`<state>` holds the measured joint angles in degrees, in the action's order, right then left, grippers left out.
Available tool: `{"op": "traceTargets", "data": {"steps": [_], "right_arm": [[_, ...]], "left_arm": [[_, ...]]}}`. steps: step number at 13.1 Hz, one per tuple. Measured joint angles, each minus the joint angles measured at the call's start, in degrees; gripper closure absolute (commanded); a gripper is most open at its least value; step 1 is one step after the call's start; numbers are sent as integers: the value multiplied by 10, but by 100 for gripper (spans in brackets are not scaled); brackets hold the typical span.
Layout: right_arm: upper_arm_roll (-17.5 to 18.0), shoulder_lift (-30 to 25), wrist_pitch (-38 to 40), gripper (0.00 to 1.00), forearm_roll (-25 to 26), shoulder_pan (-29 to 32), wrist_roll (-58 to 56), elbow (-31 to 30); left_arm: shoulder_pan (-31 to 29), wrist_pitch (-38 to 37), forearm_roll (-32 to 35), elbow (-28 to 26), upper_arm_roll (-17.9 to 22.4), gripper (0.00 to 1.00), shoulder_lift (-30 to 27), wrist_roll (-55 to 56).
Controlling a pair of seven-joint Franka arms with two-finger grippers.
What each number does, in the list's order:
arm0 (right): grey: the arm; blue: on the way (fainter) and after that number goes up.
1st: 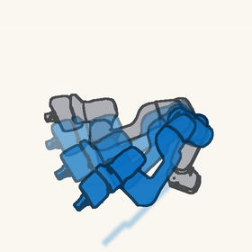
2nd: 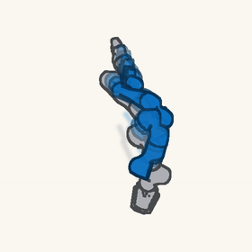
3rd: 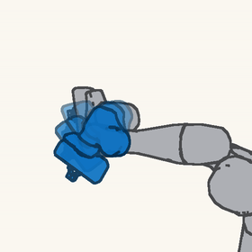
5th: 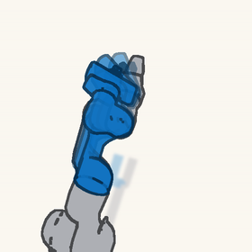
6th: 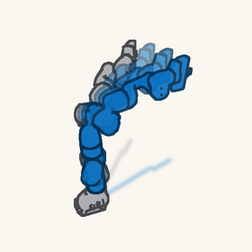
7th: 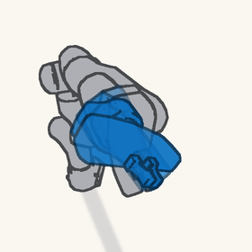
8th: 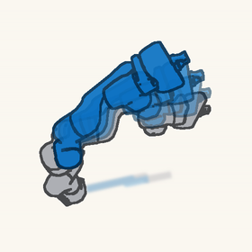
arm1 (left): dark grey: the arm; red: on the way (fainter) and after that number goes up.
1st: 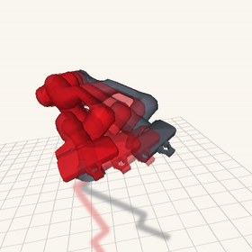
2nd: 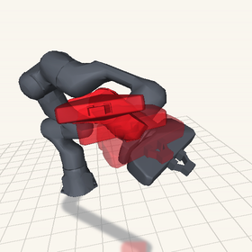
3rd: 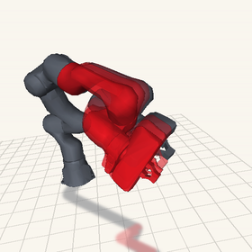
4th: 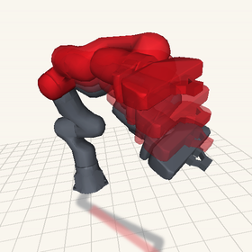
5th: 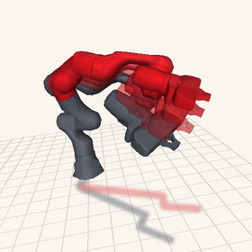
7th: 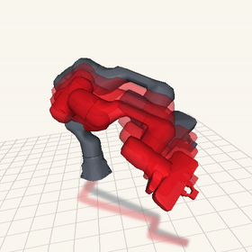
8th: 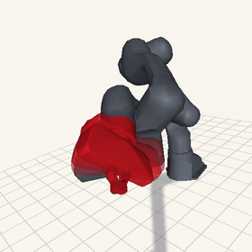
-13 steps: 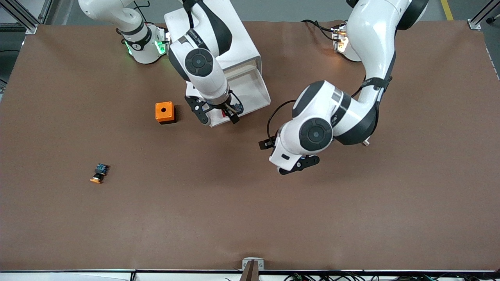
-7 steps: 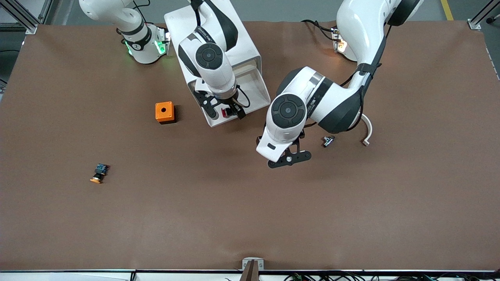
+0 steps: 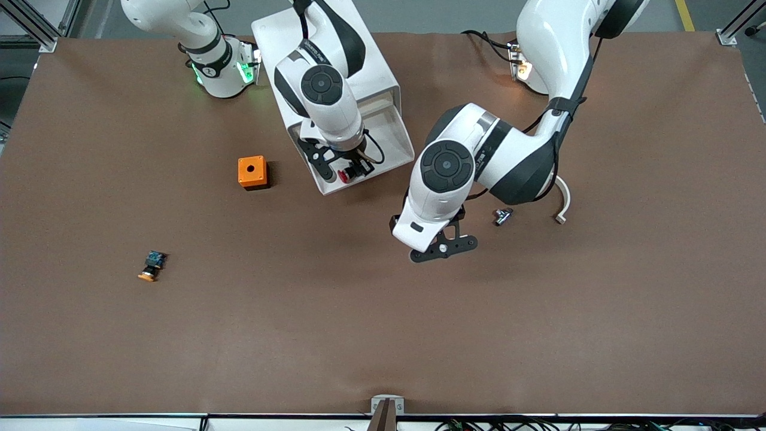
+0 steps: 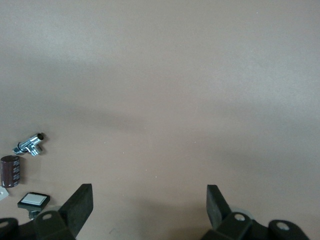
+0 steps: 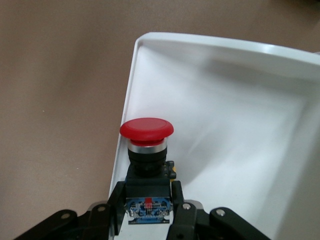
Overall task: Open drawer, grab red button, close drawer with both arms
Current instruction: 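Lift the red button out of the drawer with the right gripper, then carry the red button toward the yellow button with the right gripper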
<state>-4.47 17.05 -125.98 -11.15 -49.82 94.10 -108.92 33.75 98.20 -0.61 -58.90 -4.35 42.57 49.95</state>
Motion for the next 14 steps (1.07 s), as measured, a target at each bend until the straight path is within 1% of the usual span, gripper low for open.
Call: {"op": "traceTargets", "data": {"steps": [4, 6, 8, 10, 14], "right_arm": [[-3, -1, 3, 100, 0, 0, -4, 2], [-10, -5, 28, 100, 0, 9, -19, 16], [-15, -11, 65, 100, 0, 34, -46, 45], [-16, -25, 89, 100, 0, 64, -96, 63], [-21, -50, 131, 100, 0, 143, -274, 74]], "left_arm": [[1, 10, 0, -13, 0, 0, 0, 9], [1, 10, 0, -14, 0, 0, 0, 9], [1, 10, 0, -14, 0, 0, 0, 9], [1, 10, 0, -16, 0, 0, 0, 9], [1, 10, 0, -19, -1, 0, 0, 9]]}}
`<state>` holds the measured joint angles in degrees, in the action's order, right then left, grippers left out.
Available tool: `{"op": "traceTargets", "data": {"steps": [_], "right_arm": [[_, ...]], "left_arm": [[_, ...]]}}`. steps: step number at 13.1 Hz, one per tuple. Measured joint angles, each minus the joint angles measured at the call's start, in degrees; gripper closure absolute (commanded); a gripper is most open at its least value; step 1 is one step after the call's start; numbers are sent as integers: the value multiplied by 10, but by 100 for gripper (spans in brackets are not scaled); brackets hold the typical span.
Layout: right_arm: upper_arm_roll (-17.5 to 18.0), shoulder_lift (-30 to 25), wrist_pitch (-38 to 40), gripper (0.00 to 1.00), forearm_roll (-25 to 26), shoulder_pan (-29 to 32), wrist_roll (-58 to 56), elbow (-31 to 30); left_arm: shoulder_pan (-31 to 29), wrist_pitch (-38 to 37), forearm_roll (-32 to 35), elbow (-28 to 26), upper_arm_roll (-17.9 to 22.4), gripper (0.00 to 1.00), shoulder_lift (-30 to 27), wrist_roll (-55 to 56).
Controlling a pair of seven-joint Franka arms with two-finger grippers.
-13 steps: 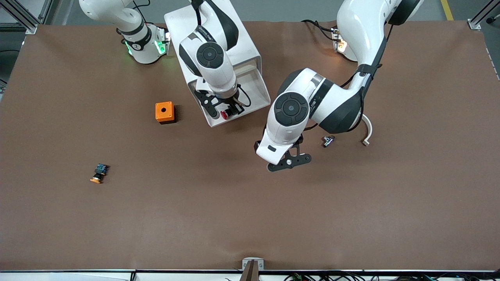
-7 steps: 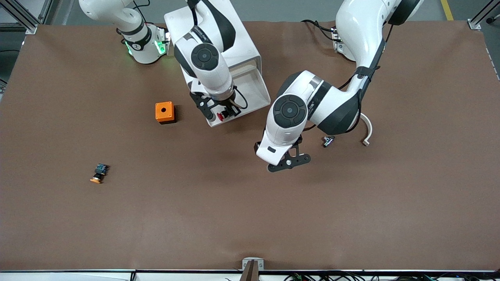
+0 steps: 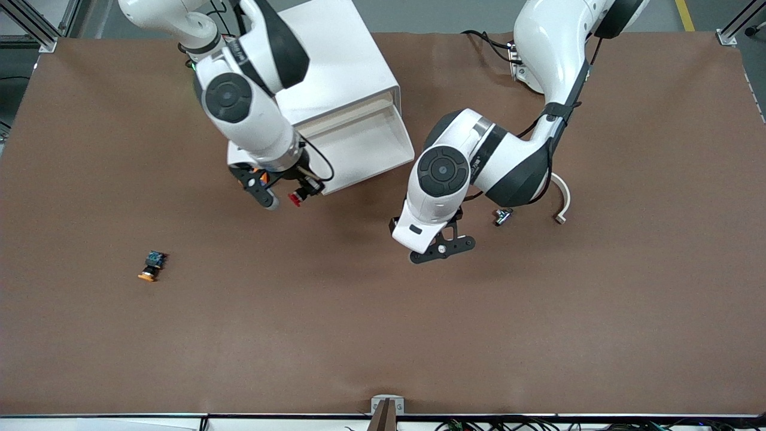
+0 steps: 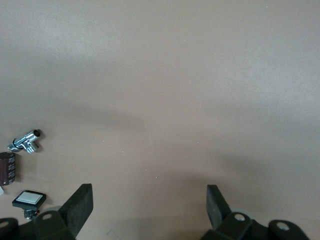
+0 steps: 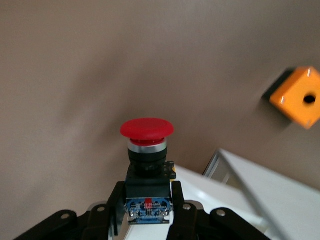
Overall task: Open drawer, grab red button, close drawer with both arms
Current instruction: 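Carry the red button toward the yellow button with the right gripper, then push the drawer shut with the left gripper while the right gripper lowers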
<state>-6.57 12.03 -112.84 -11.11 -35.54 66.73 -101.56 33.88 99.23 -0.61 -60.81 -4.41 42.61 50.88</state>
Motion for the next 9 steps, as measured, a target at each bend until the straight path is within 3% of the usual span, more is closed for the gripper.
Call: {"op": "traceTargets", "data": {"steps": [9], "right_arm": [[-3, 13, 11, 99, 0, 199, -421, 4]], "left_arm": [[36, 45, 0, -54, -2, 0, 8, 34]]}}
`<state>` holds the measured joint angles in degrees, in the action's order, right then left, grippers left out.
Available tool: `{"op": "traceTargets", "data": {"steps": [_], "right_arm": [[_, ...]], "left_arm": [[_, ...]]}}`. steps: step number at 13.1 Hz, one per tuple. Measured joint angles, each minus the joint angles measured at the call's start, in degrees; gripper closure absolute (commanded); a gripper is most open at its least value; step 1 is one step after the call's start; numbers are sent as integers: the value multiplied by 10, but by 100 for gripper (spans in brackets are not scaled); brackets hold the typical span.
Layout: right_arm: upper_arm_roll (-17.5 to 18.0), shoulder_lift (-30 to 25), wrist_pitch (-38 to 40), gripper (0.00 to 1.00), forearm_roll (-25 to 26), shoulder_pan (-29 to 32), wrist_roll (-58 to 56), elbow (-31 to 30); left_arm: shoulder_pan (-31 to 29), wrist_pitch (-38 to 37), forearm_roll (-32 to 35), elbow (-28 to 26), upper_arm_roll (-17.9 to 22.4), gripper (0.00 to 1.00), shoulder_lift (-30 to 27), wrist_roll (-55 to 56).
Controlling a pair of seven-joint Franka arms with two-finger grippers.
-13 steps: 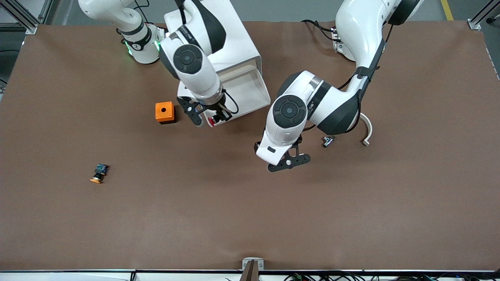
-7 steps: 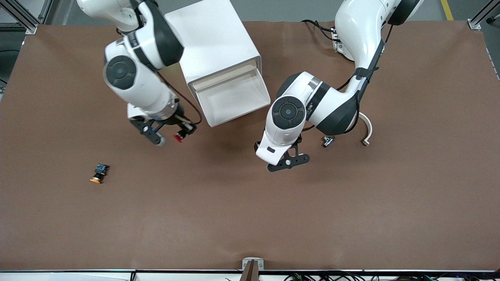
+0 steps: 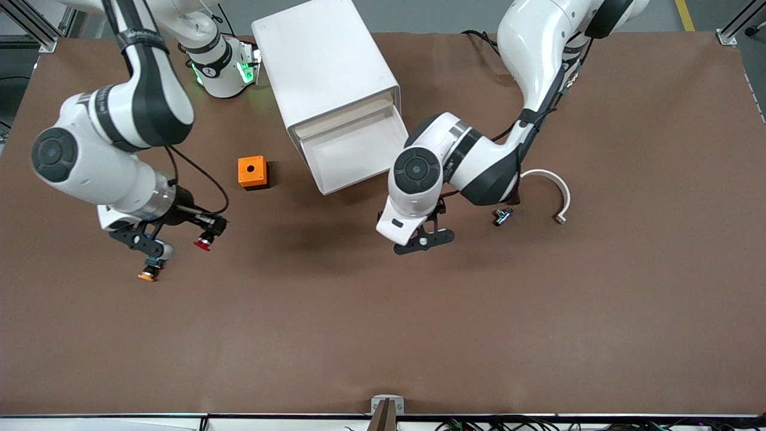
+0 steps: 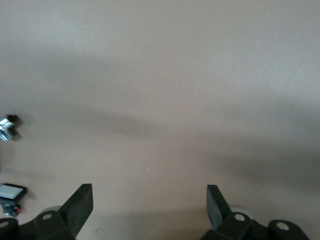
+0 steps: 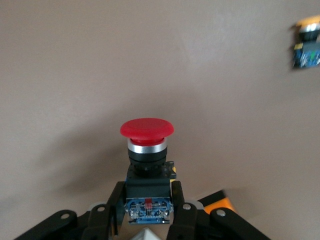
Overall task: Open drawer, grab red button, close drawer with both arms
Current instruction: 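Push the drawer shut with the left gripper while the right gripper lowers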
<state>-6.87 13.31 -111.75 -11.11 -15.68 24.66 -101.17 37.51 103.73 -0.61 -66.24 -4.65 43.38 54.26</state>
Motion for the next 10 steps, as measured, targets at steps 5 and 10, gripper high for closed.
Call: {"op": "traceTargets", "data": {"steps": [5, 10], "right_arm": [[0, 67, -55, 99, 0, 68, -195, -4], [0, 162, -145, 99, 1, 112, -315, -5]], "left_arm": [[39, 41, -1, -28, -1, 0, 2, 56], [77, 45, -31, -40, -3, 0, 2, 99]]}}
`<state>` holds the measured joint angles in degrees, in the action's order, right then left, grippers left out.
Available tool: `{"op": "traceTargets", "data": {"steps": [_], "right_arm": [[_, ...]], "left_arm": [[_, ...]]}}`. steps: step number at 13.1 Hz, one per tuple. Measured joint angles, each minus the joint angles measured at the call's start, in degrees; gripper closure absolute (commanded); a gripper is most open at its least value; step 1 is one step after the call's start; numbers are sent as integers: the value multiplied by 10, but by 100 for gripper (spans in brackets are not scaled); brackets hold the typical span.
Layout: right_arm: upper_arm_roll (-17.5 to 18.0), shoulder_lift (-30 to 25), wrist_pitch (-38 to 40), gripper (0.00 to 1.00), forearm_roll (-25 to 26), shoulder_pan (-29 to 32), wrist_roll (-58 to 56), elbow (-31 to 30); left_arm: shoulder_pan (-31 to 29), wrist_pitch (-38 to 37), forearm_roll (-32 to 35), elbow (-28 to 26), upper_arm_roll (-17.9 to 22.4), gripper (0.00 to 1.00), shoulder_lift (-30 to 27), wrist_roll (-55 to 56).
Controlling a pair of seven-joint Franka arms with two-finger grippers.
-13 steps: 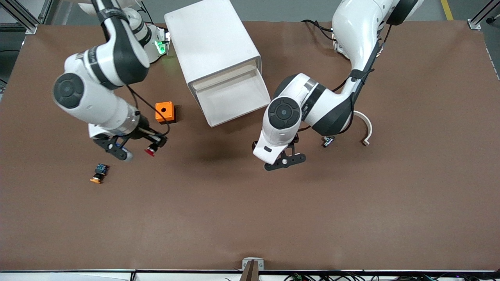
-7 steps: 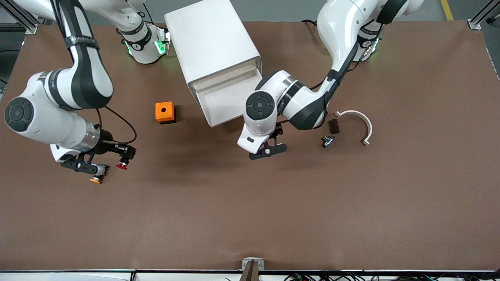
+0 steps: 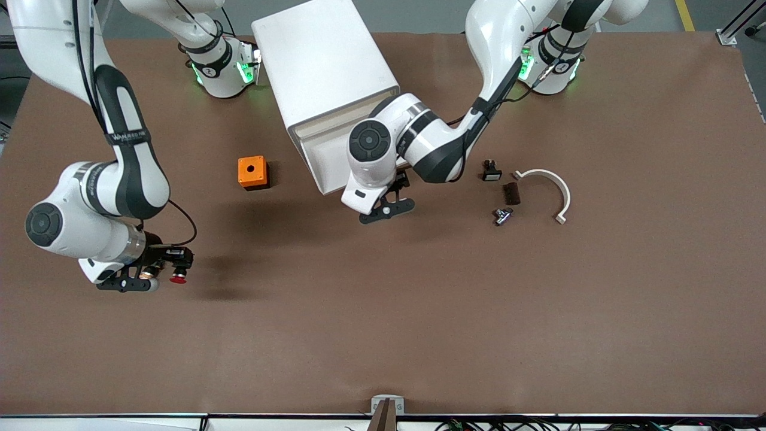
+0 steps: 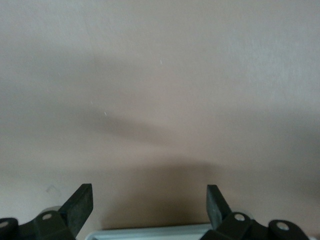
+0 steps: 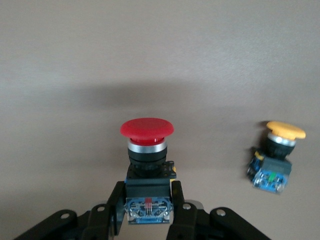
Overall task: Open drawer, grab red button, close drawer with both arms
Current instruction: 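Push the drawer shut with the left gripper while the right gripper lowers, then set the red button beside the yellow button and open the right gripper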
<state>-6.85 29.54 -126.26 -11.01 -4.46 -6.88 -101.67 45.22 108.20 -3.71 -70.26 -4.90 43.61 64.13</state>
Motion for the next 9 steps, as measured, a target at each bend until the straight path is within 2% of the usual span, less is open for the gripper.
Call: {"op": "traceTargets", "data": {"steps": [6, 7, 8, 9], "right_arm": [[0, 41, -6, 96, 0, 33, -33, -1], [0, 46, -6, 91, 0, 35, -33, -2], [0, 52, -6, 80, 0, 36, -33, -3], [0, 57, -7, 63, 0, 38, -33, -3]], "left_arm": [[37, 1, -77, -6, 0, 0, 0, 47], [42, 1, -89, -7, 0, 0, 0, 58], [45, 1, -102, -8, 0, 0, 0, 63], [49, 1, -114, -9, 0, 0, 0, 66]]}}
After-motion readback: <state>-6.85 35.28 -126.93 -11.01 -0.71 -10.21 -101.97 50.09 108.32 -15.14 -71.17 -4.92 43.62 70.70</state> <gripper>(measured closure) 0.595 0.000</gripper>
